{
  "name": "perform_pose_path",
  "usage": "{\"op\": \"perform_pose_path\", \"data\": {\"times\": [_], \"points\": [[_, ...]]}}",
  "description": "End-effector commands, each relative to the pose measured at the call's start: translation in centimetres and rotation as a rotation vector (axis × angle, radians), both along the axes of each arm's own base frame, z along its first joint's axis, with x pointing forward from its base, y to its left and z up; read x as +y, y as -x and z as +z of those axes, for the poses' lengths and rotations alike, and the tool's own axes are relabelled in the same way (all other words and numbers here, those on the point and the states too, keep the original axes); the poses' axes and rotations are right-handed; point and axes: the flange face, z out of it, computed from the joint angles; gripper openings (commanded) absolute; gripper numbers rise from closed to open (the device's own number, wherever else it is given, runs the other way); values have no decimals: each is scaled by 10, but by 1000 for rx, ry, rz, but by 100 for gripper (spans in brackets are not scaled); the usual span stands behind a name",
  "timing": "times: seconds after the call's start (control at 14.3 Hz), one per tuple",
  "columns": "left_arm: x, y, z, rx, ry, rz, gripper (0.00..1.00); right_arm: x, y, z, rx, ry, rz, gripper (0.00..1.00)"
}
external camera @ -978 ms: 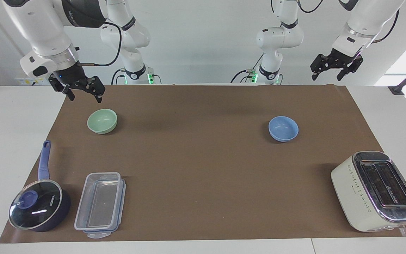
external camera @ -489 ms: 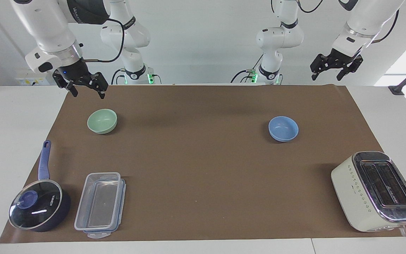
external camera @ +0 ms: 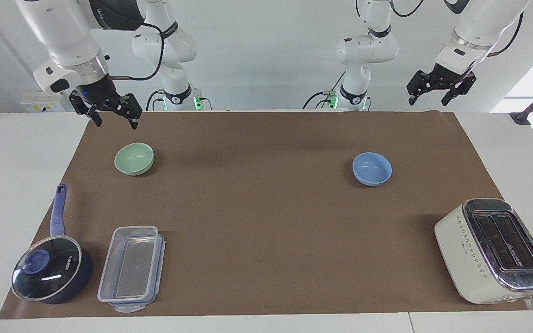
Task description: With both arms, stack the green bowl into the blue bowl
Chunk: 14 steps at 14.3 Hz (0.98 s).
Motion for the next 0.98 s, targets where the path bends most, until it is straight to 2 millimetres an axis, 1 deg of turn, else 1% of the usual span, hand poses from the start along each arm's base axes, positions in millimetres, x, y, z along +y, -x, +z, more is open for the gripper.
{"op": "perform_pose_path", "data": {"times": [0.0, 0.07, 0.14, 0.21, 0.28, 0.35, 0.42, 0.49, 0.56, 0.63, 0.7, 0.77, 0.84, 0.91], "points": [[-2, 2, 6, -10, -22, 1, 100, -7, 6, -8, -4, -2, 0, 100], [-2, 2, 5, -10, -22, 1, 100, -10, 11, -19, -8, -2, 18, 99], [-2, 2, 5, -16, -21, 2, 100, -19, 19, -31, -17, -3, 17, 99], [-2, 1, 4, -19, -20, 2, 100, -33, 25, -45, -20, -2, 24, 99], [-2, 2, 2, -24, -20, 4, 100, -43, 33, -55, -41, 0, 70, 99], [-3, 2, -7, -18, -21, 3, 100, -50, 39, -66, -47, 2, 124, 98], [-3, -1, -22, -9, -22, 6, 100, -61, 47, -75, -45, 3, 158, 94], [-3, -3, -46, -1, -22, 5, 100, -68, 53, -90, -31, 1, 172, 89], [-3, -5, -73, 0, -22, 4, 100, -72, 54, -103, -39, 3, 175, 89], [-2, -3, -103, 5, -22, -1, 100, -81, 57, -117, -45, 5, 156, 89], [-2, -2, -128, 4, -21, -10, 100, -88, 60, -127, -36, 2, 141, 89], [-2, -1, -149, -5, -20, -14, 100, -89, 62, -140, -11, -5, 136, 89], [-2, 0, -172, -11, -18, -17, 100, -97, 66, -153, -1, -8, 122, 90], [-6, 3, -197, -14, -17, -29, 100, -102, 68, -171, -2, -10, 110, 91]]}}
